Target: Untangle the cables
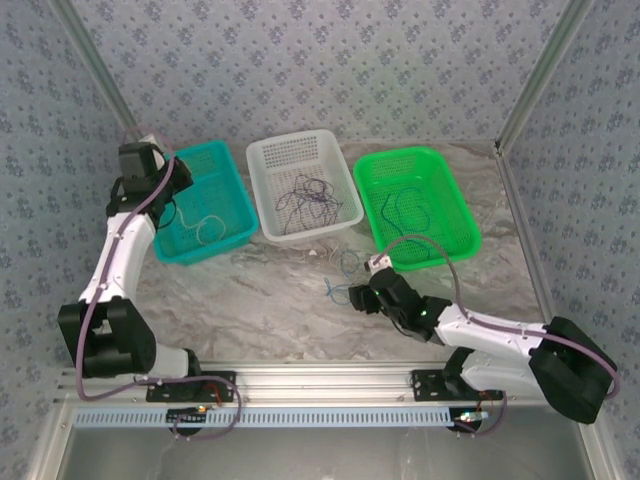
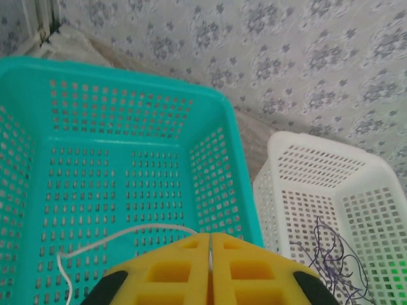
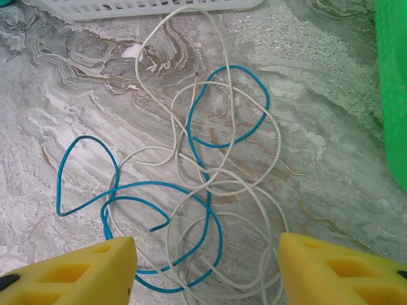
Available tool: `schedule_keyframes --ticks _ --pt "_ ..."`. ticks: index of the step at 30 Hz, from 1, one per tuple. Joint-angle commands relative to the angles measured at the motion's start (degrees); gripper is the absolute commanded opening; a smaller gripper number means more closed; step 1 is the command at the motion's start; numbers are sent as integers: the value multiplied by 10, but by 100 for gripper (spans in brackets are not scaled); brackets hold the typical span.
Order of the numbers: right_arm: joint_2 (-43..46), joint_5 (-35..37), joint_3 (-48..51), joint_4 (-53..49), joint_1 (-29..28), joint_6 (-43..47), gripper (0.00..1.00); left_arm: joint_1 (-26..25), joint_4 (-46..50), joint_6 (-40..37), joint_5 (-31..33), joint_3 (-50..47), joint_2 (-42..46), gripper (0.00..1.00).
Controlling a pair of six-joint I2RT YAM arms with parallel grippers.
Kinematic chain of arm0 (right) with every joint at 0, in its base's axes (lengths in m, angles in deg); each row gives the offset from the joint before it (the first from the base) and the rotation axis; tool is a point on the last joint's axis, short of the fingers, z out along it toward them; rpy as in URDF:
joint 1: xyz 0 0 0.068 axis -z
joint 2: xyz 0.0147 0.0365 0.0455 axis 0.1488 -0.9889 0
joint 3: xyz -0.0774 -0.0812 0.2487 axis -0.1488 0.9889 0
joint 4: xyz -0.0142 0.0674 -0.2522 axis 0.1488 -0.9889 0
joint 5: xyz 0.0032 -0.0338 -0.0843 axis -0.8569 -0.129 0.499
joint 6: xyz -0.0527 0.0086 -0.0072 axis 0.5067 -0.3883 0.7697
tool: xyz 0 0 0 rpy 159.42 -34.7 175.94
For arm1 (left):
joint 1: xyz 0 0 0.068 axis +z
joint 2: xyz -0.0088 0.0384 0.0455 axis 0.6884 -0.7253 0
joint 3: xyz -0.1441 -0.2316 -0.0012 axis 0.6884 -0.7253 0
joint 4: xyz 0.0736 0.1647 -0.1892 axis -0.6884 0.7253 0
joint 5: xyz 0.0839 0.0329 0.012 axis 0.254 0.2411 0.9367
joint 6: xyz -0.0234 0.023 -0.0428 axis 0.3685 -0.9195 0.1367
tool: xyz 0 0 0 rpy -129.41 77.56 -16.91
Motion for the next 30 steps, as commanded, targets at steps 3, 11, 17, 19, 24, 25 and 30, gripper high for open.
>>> schedule_keyframes --ticks 3,11,17,19,24,25,30 --pt "32 -7 -2 -29 17 1 61 1 4 20 7 -23 5 49" --pt "27 -39 -13 -54 45 3 62 -86 4 -7 106 -53 71 99" --pt "23 -55 -25 -48 42 10 62 -196 -11 -23 166 -109 162 99" --pt "23 -54 -26 -47 41 13 62 -242 -6 -36 184 -126 194 99" --pt "37 -28 -29 -65 45 12 63 -350 -1 4 136 -193 252 89" --pt "43 -28 -29 -67 48 12 64 -376 -1 14 136 -204 254 87" --pt "86 -36 -33 -88 78 9 66 -501 -31 90 122 -257 218 75"
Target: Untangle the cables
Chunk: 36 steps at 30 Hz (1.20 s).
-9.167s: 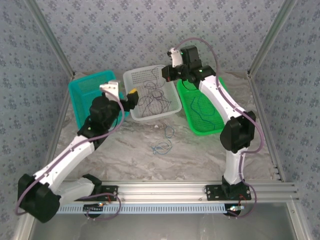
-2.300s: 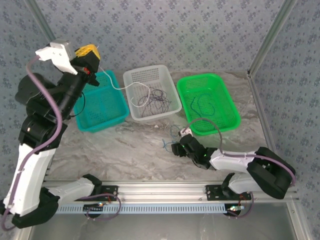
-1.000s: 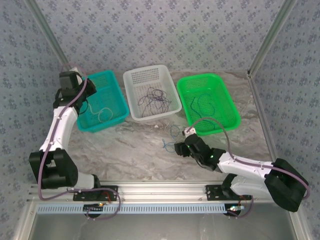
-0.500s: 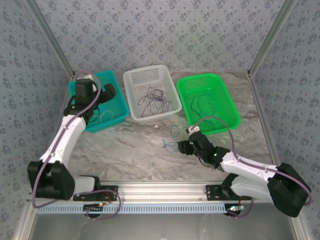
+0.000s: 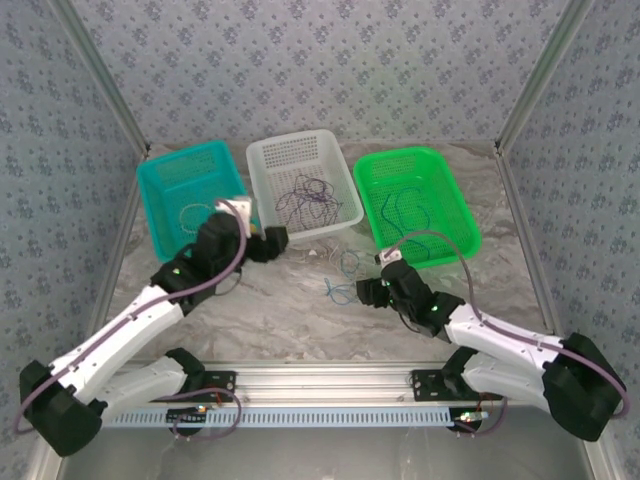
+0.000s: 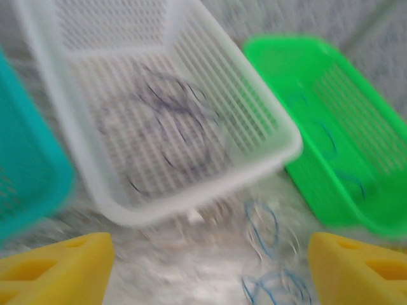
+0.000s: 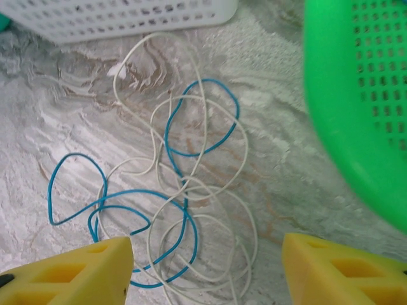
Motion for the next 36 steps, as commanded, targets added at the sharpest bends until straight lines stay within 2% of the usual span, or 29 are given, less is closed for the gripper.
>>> schedule_keyframes --ticks 1,5,7,9,12,22,29,33,36 --pt "35 -1 -21 -30 23 1 66 -60 -32 66 -23 -29 -32 72" --pt "77 -28 -32 -69 62 -4 66 -127 -47 92 -44 -20 -103 69" --pt "101 -40 -32 -83 79 -6 67 -146 -68 112 -65 -18 -139 68" --pt "119 -51 -32 -93 91 -6 67 -153 -93 127 -83 -22 -164 63" --pt "143 -55 -29 -109 103 -9 67 -155 -136 149 -94 -39 -184 55" --pt "173 -68 -28 -124 115 -15 67 -155 -207 177 -103 -49 -278 51" --pt "205 -57 -31 -141 124 -19 69 -145 -211 165 -111 -19 -335 48" --pt "229 -60 -31 -163 135 -20 70 -139 -241 172 -123 -22 -358 36" --pt "238 -67 -30 -174 141 -21 70 -140 -235 162 -126 -13 -365 21"
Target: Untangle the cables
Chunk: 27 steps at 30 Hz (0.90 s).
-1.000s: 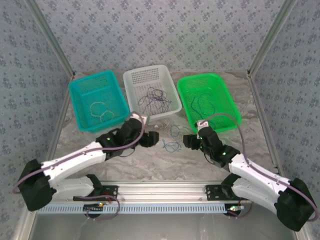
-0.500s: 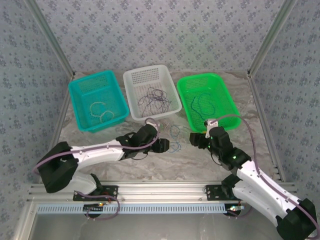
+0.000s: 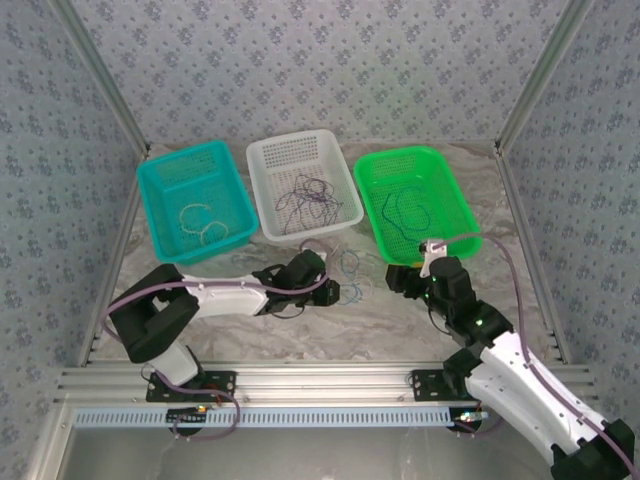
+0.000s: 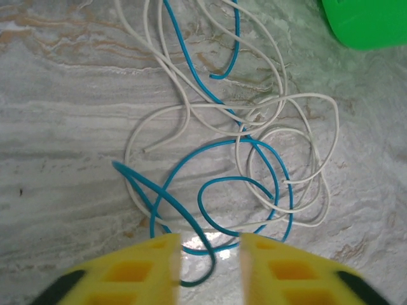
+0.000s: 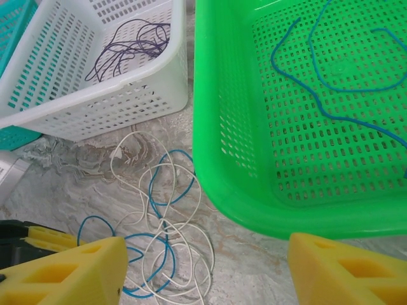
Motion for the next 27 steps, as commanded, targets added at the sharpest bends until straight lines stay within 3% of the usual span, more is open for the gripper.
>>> schedule_keyframes --ticks 1,6,16,22,27 --pt "10 -11 -14 -30 7 -9 70 2 -14 -9 -12 23 -3 16" --pt "9 -19 -4 -25 6 -6 70 2 11 -27 -2 24 33 4" --pt "12 -54 37 53 -21 -9 72 2 77 -57 22 33 160 0" --pt "0 -43 53 104 -78 1 78 2 96 -74 26 53 210 0" --pt "-20 11 53 155 -154 29 82 2 94 -66 29 68 234 0"
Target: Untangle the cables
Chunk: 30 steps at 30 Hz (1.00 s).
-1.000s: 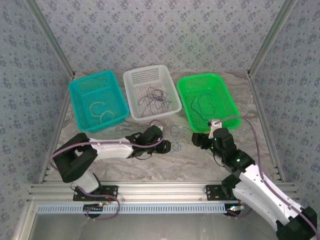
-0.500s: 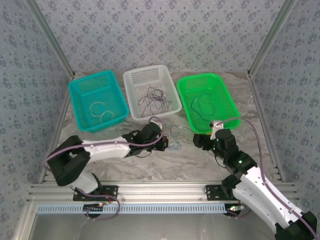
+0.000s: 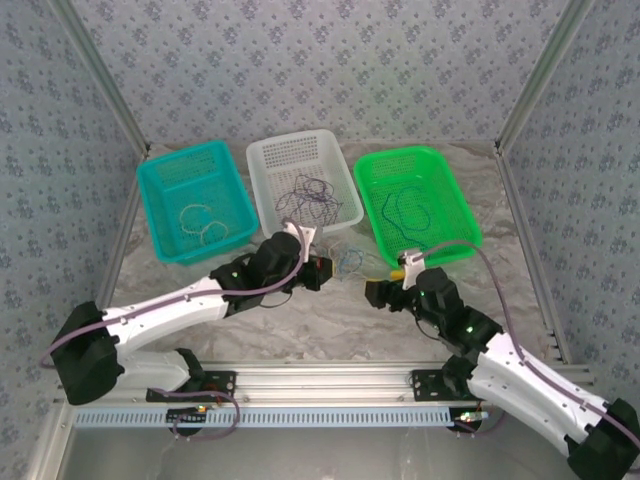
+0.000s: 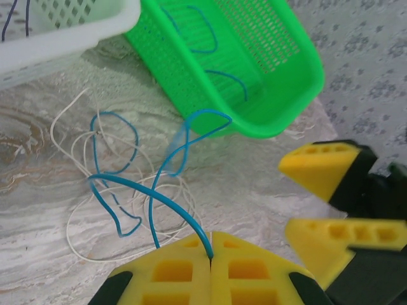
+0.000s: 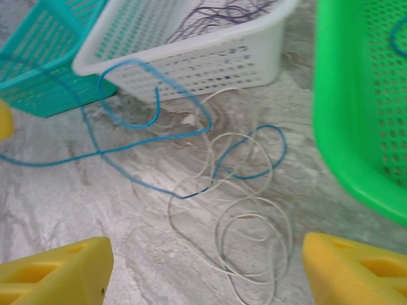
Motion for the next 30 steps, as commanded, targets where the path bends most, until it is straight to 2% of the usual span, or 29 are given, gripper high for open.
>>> schedule_keyframes --ticks 1,5,15,24,30 --pt "-16 48 -2 57 -45 31 82 1 8 -3 19 26 20 0" --pt "-45 97 -11 74 -83 44 85 2 -6 3 28 28 34 0" --pt "-77 169 -24 73 -73 -17 88 2 -36 14 10 14 55 0" --pt "-88 56 -38 128 10 -14 87 2 -55 18 -5 1 70 0" --pt "-146 -25 -33 193 43 -67 85 2 -70 21 -5 -7 75 0"
